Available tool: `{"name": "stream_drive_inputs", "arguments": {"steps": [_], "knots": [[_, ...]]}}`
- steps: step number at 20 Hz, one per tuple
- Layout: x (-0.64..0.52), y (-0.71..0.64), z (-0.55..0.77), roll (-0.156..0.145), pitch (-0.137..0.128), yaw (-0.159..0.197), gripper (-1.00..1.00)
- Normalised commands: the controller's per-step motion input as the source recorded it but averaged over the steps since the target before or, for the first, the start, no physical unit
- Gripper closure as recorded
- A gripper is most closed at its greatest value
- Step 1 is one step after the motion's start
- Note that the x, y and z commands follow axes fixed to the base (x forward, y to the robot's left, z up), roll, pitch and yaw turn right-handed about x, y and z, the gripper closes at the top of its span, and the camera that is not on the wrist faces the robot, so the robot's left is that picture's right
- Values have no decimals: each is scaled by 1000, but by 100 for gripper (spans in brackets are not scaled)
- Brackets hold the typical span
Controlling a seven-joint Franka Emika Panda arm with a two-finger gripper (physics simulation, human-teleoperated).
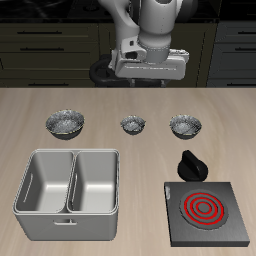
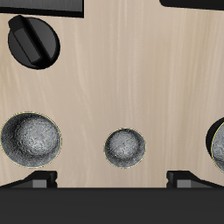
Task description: Turn off the stove and place the largest bowl in the left side of the drainer and the medium bowl in the right side
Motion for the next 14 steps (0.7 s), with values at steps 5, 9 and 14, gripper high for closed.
{"name": "stream_drive_inputs", "arguments": {"steps": [5,9,14], "knots": [[151,73,62,6,-19,-4,-100],[214,318,73,21,-16,23,-100],[97,410,104,34,-81,18,-100]]}}
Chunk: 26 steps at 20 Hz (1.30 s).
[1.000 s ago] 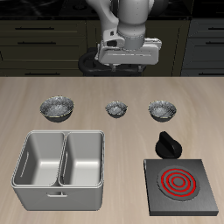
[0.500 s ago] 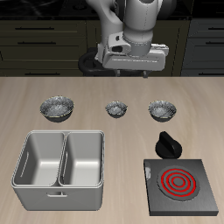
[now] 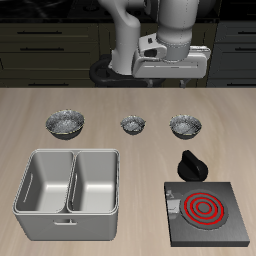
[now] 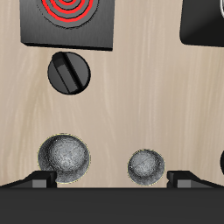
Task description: Turn off the stove and place the largest bowl in the left side of the drainer and the medium bowl in the right side
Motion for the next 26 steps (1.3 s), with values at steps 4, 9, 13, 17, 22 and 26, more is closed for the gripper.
{"name": "stream_drive_inputs", "arguments": {"steps": [4,9,13,17,22,26], "knots": [[209,297,45,56,-53,34,-100],[364,264,41,20,-14,22,-100],[339,227,-11,-16,-30,18,-100],[209,169,-43,7,-41,40,-100],[241,244,-52,23,-6,19,-100],[138,54,-4,12,-25,0,-100]]}}
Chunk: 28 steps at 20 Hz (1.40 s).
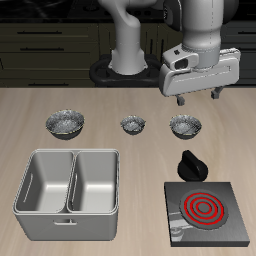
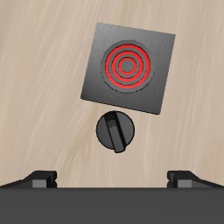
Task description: Turn off the stove and place the largest bowl in the left side of the drainer and the medium bowl in the right side
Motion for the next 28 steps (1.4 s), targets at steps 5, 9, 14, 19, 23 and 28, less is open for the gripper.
{"name": "stream_drive_inputs", "arguments": {"steps": [5,9,14,19,23,28], "knots": [[426,5,-256,-27,56,-12,-100],[30,-31,-85,1,-2,-3,-100],[99,-134,-189,-12,31,-6,-100],[36,-72,-206,-26,-14,11,-100],[-87,-25,-286,-17,-46,19,-100],[-73,44,-286,4,-20,22,-100]]}}
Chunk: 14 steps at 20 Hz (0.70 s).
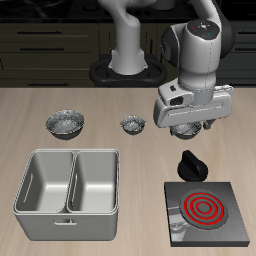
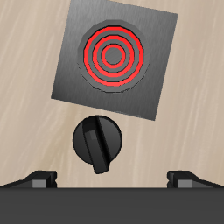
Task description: Turn off the stove and place the largest bowl in the left side of the drainer and the medium bowl in the right side
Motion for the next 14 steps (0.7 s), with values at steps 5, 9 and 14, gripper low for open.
{"name": "stream_drive_inputs", "arguments": {"steps": [5,9,14], "knots": [[-44,-16,-266,-6,-12,-1,-100],[-54,22,-319,4,-14,20,-100],[-106,2,-124,-3,-56,44,-100]]}}
